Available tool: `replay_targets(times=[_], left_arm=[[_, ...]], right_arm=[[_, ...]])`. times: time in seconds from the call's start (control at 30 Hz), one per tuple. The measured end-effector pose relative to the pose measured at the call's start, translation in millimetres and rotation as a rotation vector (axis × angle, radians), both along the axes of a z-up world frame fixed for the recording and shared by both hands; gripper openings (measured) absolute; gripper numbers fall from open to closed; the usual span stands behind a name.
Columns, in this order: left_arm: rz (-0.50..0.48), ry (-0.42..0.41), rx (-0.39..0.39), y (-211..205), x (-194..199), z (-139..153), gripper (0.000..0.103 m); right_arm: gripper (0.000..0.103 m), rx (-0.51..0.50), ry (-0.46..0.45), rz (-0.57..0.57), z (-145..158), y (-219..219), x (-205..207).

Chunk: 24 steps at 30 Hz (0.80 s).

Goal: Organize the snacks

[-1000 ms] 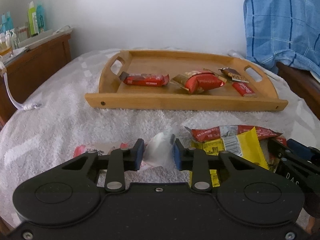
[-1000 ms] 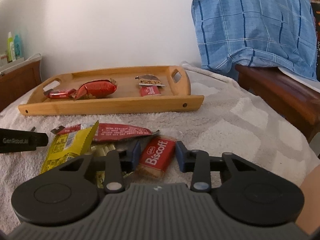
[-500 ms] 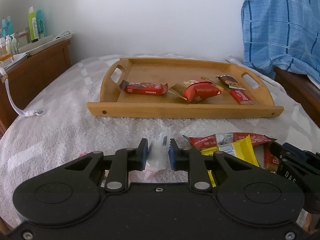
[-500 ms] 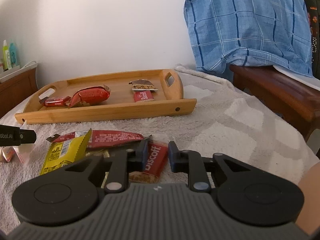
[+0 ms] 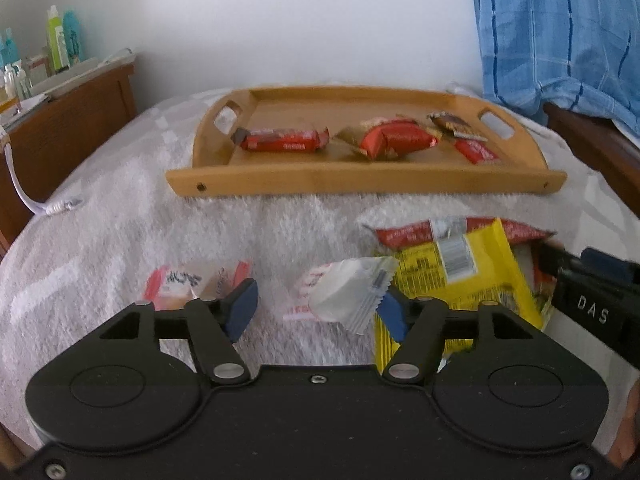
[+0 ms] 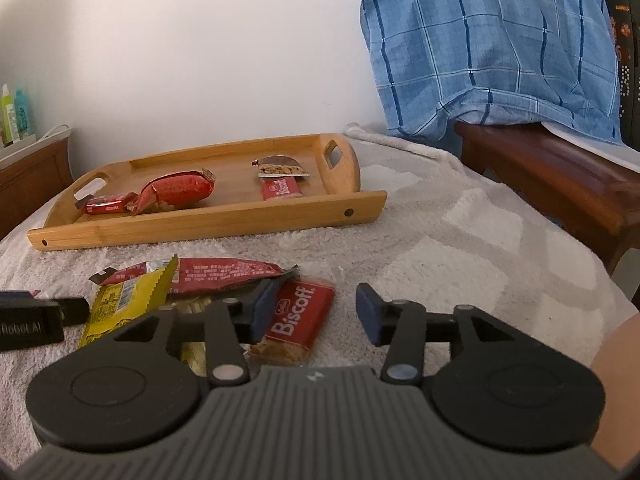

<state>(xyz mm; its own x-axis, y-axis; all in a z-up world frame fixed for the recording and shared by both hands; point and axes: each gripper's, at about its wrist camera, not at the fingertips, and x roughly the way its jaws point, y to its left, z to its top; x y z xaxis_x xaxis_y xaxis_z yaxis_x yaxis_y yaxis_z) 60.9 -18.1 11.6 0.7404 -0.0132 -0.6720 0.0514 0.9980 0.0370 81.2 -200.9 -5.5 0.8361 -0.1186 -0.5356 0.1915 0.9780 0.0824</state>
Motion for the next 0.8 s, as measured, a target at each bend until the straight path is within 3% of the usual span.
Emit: replay_targets(times=[0.23, 0.37, 0.57, 0.7, 0.73, 0.8], left_arm=[[0.019, 0.02, -0.052, 6.5, 1.6, -5.0, 0.08], [0.006, 0.031, -0.049, 5.0, 3.8, -5.7, 0.082], [-0.017, 0.064, -0.111, 2.5, 2.4, -2.8, 0.064], [-0.01, 0.057, -0.125, 0.1, -0.3, -0.1, 0.055], [-0.006, 0.054, -0.115, -1.2, -0.7, 0.3, 0.046], [-0.003, 0.049, -0.1, -3.5, -2.0, 1.5, 0.045]], right_arm=[[0.072, -0.022, 0.021, 0.023, -3.7, 9.0, -1.2], [0.075, -0.059, 0.024, 0.01, -6.3, 14.8, -2.6], [0.074, -0.065, 0.032, 0.016, -6.9, 17.5, -2.9], [0.053, -0.084, 0.027, 0.052, -6.5, 23.7, -3.2], [0.048, -0.091, 0.024, 0.058, -6.5, 25.5, -3.4], [0.045, -0.111, 0.02, 0.056, -6.5, 27.7, -3.6]])
